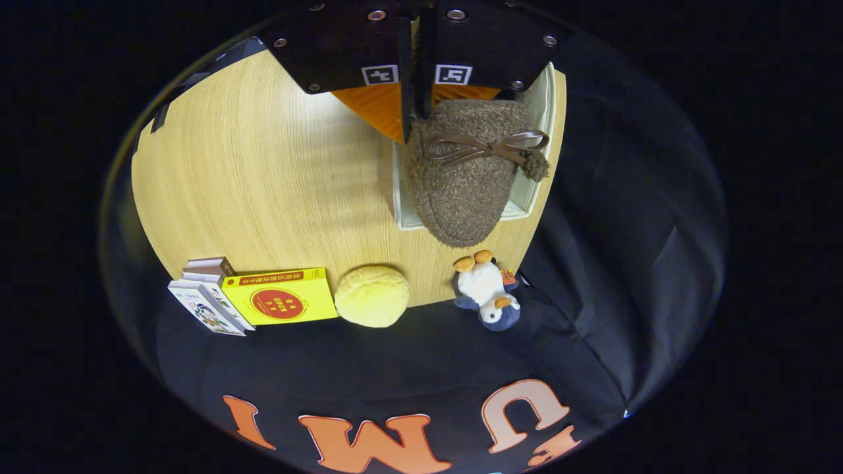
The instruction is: Open the storage box then place both shoes into the box .Put the left shoe in first, then the right shoe, with the right side of both shoes facing outward in a uniform manner.
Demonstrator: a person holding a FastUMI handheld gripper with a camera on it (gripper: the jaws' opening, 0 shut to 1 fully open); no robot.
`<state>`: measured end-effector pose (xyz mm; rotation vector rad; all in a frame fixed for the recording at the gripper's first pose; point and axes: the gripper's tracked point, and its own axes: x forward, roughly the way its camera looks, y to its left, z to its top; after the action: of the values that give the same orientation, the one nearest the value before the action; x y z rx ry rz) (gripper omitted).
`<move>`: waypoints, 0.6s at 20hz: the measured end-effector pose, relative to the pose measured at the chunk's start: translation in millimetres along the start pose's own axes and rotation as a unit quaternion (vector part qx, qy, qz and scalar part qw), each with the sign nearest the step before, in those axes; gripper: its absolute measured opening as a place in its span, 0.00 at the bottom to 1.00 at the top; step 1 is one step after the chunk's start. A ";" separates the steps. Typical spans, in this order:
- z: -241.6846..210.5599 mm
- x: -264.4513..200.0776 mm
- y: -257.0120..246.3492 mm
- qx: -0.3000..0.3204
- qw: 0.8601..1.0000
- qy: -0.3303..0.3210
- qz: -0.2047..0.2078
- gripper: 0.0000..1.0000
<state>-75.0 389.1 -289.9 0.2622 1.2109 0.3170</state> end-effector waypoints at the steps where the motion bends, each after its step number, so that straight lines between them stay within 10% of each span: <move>1: -3.2 3.4 2.9 -0.004 1.000 0.001 0.000 0.06; 12: 7.3 -32.0 -19.2 0.019 0.996 -0.028 0.082 0.28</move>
<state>-76.4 359.0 -266.6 0.4026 1.1435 0.4262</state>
